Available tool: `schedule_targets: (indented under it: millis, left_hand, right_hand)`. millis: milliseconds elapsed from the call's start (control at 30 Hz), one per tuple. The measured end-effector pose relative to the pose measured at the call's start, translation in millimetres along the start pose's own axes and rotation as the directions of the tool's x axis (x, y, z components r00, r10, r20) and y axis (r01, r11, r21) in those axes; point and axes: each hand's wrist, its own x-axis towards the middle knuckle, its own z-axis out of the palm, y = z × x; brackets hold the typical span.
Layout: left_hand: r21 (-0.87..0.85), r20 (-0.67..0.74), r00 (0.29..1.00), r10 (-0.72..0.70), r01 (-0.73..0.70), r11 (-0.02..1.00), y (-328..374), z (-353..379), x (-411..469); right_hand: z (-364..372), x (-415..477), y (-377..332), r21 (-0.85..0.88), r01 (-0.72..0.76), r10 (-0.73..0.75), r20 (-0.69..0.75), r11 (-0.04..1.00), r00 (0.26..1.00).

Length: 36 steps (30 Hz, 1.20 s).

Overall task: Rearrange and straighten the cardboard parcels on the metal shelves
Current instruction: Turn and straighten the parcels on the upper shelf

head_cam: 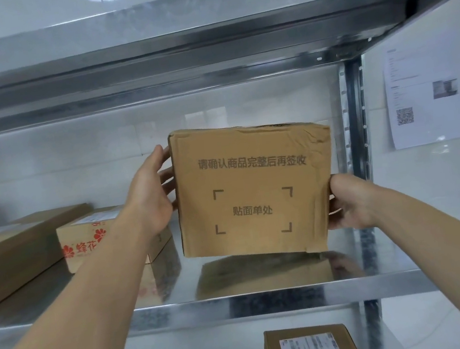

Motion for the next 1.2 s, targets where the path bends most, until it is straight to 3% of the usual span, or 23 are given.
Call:
schedule_targets:
  millis: [300, 567, 767, 1000, 1100, 1200]
  left_hand:
    - [-0.097, -0.016, 0.997, -0.078, 0.076, 0.992, -15.2, -7.3, 2.0]
    - [-0.154, 0.014, 0.990, -0.138, 0.139, 0.978, -20.5, 1.5, -6.3]
    - [-0.082, -0.001, 0.983, -0.182, 0.182, 0.980, -30.8, 4.8, -8.4]
    - [-0.087, -0.038, 0.967, -0.252, 0.248, 0.965, -40.9, -0.5, -2.8]
    - [-0.080, -0.074, 0.961, -0.266, 0.260, 0.962, -40.0, 5.2, 0.3]
    - [0.109, -0.037, 0.956, -0.290, 0.292, 0.950, -44.0, 11.6, 3.4]
  right_hand:
    - [-10.4, 5.0, -12.0, 0.200, 0.031, -0.056, 0.121, 0.979, 0.991]
    - [-10.3, 12.7, -2.8, 0.182, 0.191, -0.217, 0.138, 0.965, 0.966]
    - [-12.9, 15.1, 0.0, 0.231, 0.234, -0.271, 0.140, 0.944, 0.952]
    - [-15.8, 16.5, -0.7, 0.260, 0.165, -0.207, 0.145, 0.951, 0.968]
    - [-18.6, 16.5, -0.8, 0.186, 0.120, -0.151, 0.161, 0.975, 0.975]
    - [-19.2, 17.3, -2.0, 0.094, 0.087, -0.100, 0.151, 0.992, 0.983]
